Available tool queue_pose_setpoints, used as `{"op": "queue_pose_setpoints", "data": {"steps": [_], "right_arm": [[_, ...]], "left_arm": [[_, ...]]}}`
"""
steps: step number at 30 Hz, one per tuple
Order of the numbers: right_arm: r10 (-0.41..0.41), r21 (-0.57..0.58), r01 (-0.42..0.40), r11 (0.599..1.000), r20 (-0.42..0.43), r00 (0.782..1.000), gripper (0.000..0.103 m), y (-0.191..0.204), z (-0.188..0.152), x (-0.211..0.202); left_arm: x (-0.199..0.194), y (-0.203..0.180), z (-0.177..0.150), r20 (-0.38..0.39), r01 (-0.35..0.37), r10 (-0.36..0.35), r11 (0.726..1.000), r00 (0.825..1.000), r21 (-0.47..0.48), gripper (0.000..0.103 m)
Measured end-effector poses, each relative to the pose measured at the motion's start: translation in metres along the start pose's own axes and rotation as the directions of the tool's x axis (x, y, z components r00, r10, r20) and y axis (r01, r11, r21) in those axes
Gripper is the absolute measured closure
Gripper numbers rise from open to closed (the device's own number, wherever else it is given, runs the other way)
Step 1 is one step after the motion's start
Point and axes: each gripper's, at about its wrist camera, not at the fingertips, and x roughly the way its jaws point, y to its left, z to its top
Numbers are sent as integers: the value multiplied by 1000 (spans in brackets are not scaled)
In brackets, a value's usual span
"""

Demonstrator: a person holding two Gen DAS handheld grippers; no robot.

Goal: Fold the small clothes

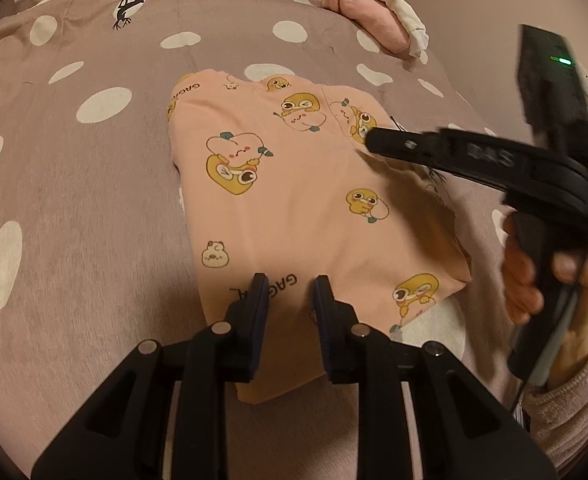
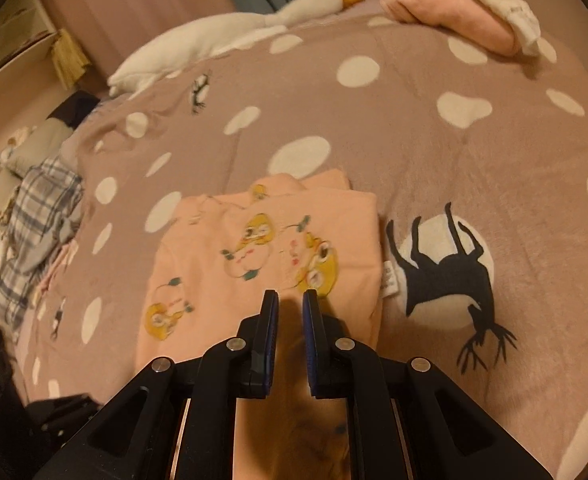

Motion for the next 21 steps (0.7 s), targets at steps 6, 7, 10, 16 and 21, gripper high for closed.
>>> {"op": "queue_pose_setpoints", "data": {"steps": [6, 7, 10, 16, 21], "right_arm": [[-7, -75, 9, 997, 30, 1000, 93, 9, -26, -26], [-8, -84, 10, 996, 31, 999, 93, 9, -29, -27], [-32, -126, 35, 991, 22, 999, 93, 10, -40, -29], [-37, -93, 37, 995, 6, 999, 92, -1, -54, -24], [-27, -73, 27, 997, 9, 1000, 92, 0, -57, -31]], "left_arm": [[0, -4, -2, 7, -19, 19, 1000, 1000, 17, 79], [0, -4, -3, 8, -21, 21, 1000, 1000, 19, 79], [1, -6, -3, 8, -26, 26, 999, 1000, 25, 76], [2, -12, -7, 7, -36, 35, 998, 999, 43, 70], [1, -15, -10, 4, -44, 44, 998, 999, 54, 68]]}}
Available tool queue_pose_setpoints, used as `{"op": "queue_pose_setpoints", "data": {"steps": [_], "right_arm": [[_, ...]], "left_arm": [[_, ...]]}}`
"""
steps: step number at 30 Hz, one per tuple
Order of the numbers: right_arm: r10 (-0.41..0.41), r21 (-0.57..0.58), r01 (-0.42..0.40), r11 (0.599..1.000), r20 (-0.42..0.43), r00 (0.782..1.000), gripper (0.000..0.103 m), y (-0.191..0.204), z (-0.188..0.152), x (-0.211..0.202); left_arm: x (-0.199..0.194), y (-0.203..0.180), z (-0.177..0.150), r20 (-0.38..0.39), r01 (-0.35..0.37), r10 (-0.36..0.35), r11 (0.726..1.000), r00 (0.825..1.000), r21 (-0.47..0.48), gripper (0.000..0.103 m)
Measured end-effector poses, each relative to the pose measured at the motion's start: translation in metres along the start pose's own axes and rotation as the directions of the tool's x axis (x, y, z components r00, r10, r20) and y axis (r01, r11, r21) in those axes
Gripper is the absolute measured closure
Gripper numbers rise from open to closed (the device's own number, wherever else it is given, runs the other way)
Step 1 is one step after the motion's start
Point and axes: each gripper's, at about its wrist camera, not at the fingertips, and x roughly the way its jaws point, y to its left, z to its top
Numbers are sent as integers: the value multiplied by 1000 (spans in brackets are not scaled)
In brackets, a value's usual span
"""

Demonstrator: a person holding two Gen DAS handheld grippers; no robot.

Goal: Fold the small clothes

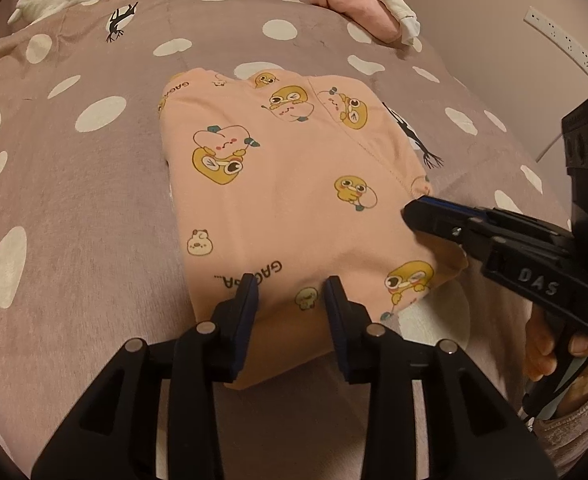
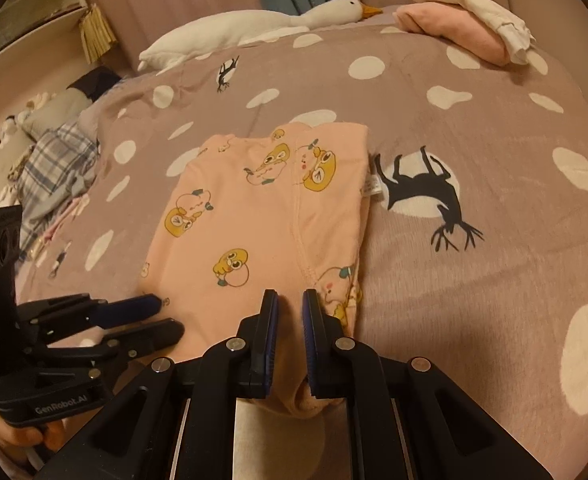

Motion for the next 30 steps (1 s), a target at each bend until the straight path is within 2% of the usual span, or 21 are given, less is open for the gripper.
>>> {"op": "queue_pose_setpoints", "data": {"steps": [9, 13, 16, 22, 30], "right_arm": [[70, -32, -68, 997, 81, 994, 92, 13, -3, -23], [48, -10, -48, 999, 26, 999, 92, 10, -9, -7], [60, 11, -60, 998, -6, 998, 92, 8, -20, 1], [58, 18, -59, 998, 14, 998, 92, 9, -25, 1], [78, 27, -79, 997, 22, 997, 92, 6, -26, 3]], "left_arm": [[-8, 0, -4, -13, 31, -31, 999, 999, -38, 67], [-13, 11, 1, -6, 77, -78, 992, 997, -101, 66], [-12, 17, 11, 10, 72, -72, 990, 997, -125, 66], [-2, 18, 44, 52, 57, -51, 991, 997, -118, 66], [35, 30, 72, 3, 12, -12, 993, 1000, -118, 65]]}}
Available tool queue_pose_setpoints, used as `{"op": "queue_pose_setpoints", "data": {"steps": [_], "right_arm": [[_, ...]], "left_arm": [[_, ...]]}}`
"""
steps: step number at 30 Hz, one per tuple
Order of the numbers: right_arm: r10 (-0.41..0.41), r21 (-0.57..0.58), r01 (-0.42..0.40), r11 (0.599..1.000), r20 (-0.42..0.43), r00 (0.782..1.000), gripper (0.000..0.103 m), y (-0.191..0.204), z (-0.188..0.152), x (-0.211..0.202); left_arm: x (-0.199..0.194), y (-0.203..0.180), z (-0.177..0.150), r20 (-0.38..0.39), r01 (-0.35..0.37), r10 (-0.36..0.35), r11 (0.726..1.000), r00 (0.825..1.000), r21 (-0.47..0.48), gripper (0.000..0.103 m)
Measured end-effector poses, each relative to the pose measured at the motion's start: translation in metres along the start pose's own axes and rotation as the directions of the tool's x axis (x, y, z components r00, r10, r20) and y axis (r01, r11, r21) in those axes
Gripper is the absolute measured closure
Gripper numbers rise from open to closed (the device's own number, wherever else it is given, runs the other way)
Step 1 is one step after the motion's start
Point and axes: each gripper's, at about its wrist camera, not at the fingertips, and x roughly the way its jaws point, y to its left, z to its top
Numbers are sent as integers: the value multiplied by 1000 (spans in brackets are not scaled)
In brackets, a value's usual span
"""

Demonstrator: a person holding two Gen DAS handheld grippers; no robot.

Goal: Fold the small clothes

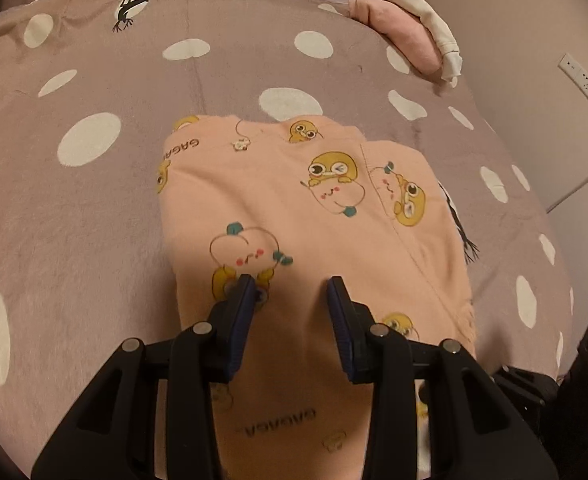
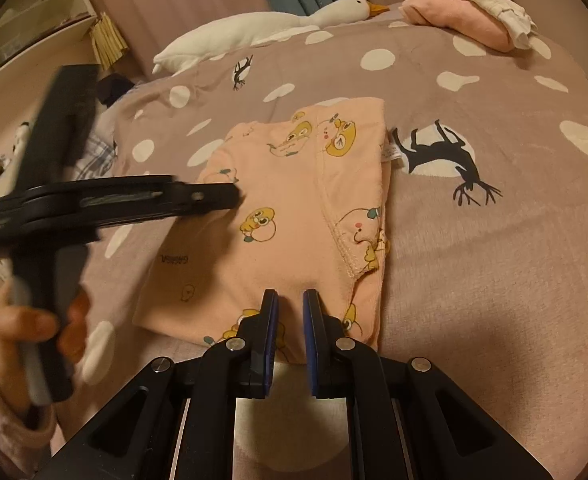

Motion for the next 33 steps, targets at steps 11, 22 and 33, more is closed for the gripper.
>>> {"op": "queue_pose_setpoints", "data": {"steps": [11, 22, 33], "right_arm": [[20, 17, -20, 1000, -1, 1000, 92, -4, 0, 0], [-8, 10, 8, 1000, -18, 1000, 92, 0, -2, -4], [-5, 36, 6, 999, -23, 1000, 89, 1, -3, -6]], "left_arm": [[-6, -4, -7, 8, -13, 13, 1000, 1000, 17, 62], [-28, -12, -40, 25, -38, 36, 996, 999, 85, 59], [-43, -14, -77, 12, -42, 41, 994, 999, 105, 50]]}}
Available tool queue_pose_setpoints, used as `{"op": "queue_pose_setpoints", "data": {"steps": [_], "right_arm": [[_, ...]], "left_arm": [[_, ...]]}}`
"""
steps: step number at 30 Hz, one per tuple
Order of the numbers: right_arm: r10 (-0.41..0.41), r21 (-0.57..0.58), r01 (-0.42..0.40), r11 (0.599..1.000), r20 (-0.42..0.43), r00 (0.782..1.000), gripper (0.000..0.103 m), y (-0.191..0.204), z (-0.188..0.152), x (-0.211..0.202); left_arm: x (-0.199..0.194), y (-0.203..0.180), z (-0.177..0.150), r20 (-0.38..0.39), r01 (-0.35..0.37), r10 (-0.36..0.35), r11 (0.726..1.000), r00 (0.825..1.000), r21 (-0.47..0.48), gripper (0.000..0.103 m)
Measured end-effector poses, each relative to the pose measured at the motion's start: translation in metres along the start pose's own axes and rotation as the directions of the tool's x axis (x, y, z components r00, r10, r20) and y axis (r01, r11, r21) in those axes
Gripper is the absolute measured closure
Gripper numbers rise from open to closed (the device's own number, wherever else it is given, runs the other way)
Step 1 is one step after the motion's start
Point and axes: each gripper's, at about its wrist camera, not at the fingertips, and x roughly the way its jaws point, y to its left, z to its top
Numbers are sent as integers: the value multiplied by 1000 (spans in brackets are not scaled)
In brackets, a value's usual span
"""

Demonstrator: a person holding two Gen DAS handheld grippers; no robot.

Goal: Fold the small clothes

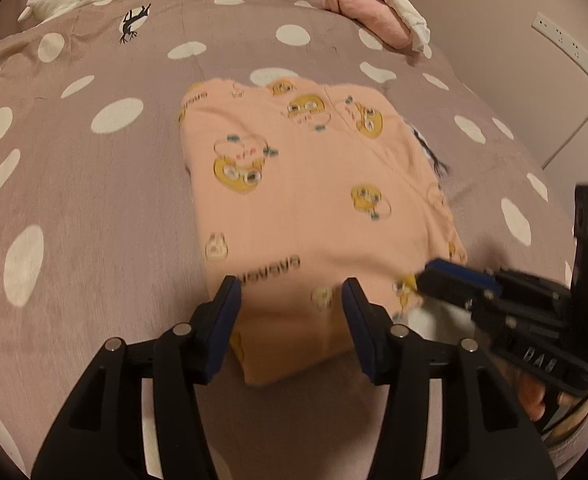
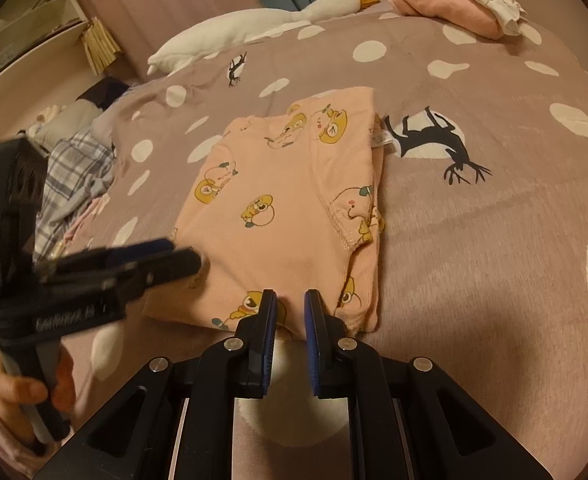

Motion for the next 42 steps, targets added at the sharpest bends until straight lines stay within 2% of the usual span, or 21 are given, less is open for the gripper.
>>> {"op": "queue_pose_setpoints", "data": {"steps": [3, 7, 8, 11, 15, 18, 20, 22, 29, 42], "right_arm": [[9, 2, -9, 1000, -2, 1000, 82, 1, 1, -1], [15, -10, -15, 1000, -5, 1000, 74, 4, 1, -7], [24, -9, -24, 1000, -4, 1000, 70, 4, 1, -9], [76, 29, -76, 997, 2, 997, 59, -2, 3, -15], [119, 100, -120, 988, 13, 993, 57, -11, 5, -19], [135, 137, -138, 981, 25, 990, 55, -17, 7, -20], [121, 157, -125, 980, 35, 992, 45, -21, 9, -22], [107, 186, -115, 976, 56, 993, 41, -28, 12, -24], [95, 243, -101, 965, 39, 995, 41, -45, 23, -12], [132, 242, -128, 962, 1, 991, 41, -48, 43, 16]], "left_arm": [[-2, 4, -8, -12, 14, -14, 1000, 1000, -14, 50], [-11, 18, -17, -17, 72, -74, 993, 997, -95, 45], [-12, 24, -18, -19, 88, -91, 988, 996, -127, 42], [-12, 37, -20, -15, 93, -98, 976, 995, -196, 24], [-10, 49, -17, -5, 110, -116, 958, 993, -266, 23], [-10, 49, -14, 5, 122, -126, 954, 992, -273, 23], [-10, 49, -12, 7, 130, -133, 953, 991, -274, 23], [-8, 50, -10, 9, 139, -142, 951, 990, -275, 23], [-2, 53, -2, 12, 153, -156, 950, 988, -272, 23], [13, 48, 15, 8, 167, -170, 954, 985, -251, 21]]}}
